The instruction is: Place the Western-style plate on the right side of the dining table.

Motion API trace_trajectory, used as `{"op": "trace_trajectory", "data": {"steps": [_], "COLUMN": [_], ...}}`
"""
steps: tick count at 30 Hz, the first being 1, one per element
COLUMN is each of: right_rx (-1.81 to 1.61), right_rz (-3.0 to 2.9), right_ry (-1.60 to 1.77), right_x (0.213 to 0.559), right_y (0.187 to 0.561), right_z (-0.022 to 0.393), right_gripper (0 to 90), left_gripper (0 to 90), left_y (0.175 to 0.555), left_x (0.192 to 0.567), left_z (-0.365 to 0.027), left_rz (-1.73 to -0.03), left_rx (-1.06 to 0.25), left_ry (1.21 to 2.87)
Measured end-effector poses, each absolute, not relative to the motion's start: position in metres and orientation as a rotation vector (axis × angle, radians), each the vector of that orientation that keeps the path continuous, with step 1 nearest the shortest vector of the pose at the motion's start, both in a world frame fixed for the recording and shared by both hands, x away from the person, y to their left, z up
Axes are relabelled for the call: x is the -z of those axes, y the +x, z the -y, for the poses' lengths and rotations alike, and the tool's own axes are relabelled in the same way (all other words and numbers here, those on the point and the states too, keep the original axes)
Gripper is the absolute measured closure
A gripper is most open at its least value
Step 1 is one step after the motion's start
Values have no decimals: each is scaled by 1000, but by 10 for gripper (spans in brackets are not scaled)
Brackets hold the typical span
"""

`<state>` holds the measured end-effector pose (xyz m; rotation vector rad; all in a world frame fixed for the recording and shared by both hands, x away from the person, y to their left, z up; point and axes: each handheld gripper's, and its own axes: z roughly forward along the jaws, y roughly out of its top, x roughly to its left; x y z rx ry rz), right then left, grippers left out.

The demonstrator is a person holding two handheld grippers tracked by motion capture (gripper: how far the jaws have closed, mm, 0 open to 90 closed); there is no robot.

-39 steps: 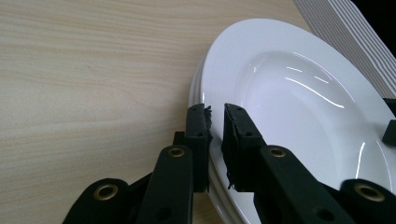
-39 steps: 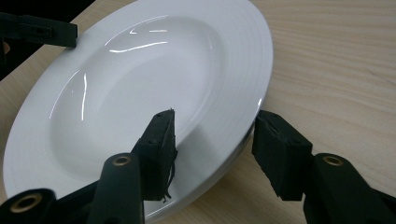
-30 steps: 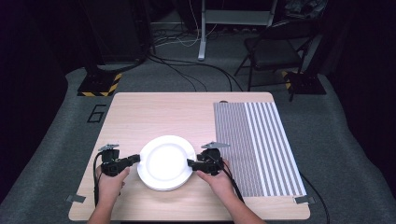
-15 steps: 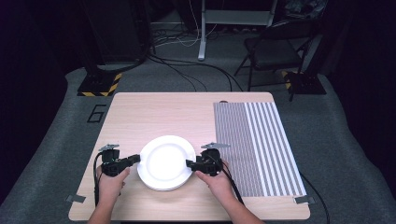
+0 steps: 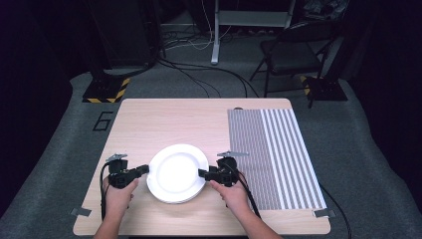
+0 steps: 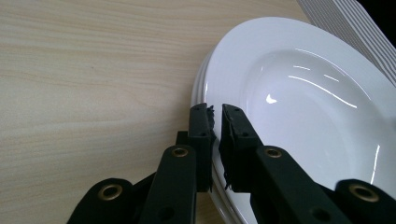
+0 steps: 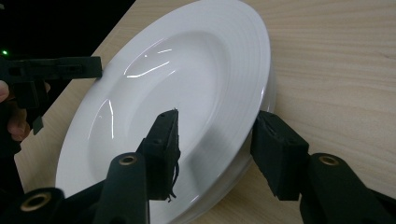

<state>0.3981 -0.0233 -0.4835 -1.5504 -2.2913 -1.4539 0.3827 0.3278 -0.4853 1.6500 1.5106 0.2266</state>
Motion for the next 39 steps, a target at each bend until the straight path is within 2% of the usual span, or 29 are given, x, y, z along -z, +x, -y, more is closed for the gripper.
{"op": "trace_trajectory", "data": {"steps": [20,32,39], "right_rx": [1467,1456,1461], "right_rz": [2229,2197,2181], "right_ry": [-1561,-1574,-1577], "right_x": [482,482,483], "right_y": [398,398,398], "right_z": [26,27,28], "right_gripper": [541,549,554], "left_gripper": [826,757,751], "left_y": [383,383,384], "left_x": [486,486,486], "left_z": [-328,-327,-328], "left_rz": [-1511,-1499,-1509], "left_rx": [-220,-212,-174], "left_ry": [1637,1622,1605]}}
